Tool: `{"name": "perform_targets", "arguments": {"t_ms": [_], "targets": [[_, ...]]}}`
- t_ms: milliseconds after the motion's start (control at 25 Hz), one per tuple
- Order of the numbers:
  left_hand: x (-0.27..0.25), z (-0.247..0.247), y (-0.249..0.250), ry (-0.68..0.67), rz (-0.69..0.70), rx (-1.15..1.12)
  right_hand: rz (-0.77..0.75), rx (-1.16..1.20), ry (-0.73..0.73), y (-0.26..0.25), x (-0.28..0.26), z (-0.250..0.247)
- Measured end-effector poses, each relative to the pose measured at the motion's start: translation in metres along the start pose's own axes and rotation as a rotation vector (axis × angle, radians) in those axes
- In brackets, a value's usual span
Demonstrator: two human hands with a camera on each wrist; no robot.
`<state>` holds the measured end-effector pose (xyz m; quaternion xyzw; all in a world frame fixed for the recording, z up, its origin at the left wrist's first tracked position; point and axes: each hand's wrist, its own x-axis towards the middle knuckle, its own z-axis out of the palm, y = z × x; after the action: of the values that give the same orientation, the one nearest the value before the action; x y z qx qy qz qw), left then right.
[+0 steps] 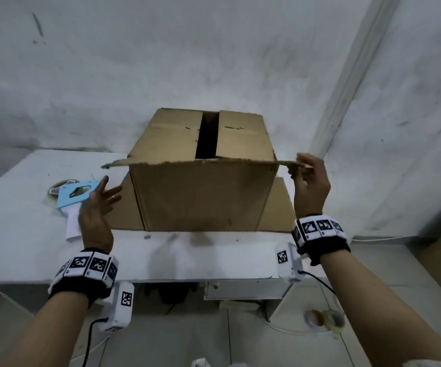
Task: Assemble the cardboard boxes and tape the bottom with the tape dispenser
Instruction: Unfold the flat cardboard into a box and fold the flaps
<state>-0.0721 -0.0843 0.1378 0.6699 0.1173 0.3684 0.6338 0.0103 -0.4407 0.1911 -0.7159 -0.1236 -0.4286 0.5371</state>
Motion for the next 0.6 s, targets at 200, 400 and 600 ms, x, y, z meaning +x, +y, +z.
{"name": "perform_targets", "arguments": {"t_ms": [200,400,600], "targets": [[0.023,0.034,0.018,-0.18,0.195,0.492,0.15,-0.264,-0.371,-0.017,0.035,0.06],[0.052,0.077,0.034,-0.378,0.395,0.731,0.09,-0.877,-0.889,0.007,0.014,0.069],[0.047,0.123,0.032,-0.579,0.275,1.04,0.073,-0.7,-0.991,0.014,0.048,0.055]]}}
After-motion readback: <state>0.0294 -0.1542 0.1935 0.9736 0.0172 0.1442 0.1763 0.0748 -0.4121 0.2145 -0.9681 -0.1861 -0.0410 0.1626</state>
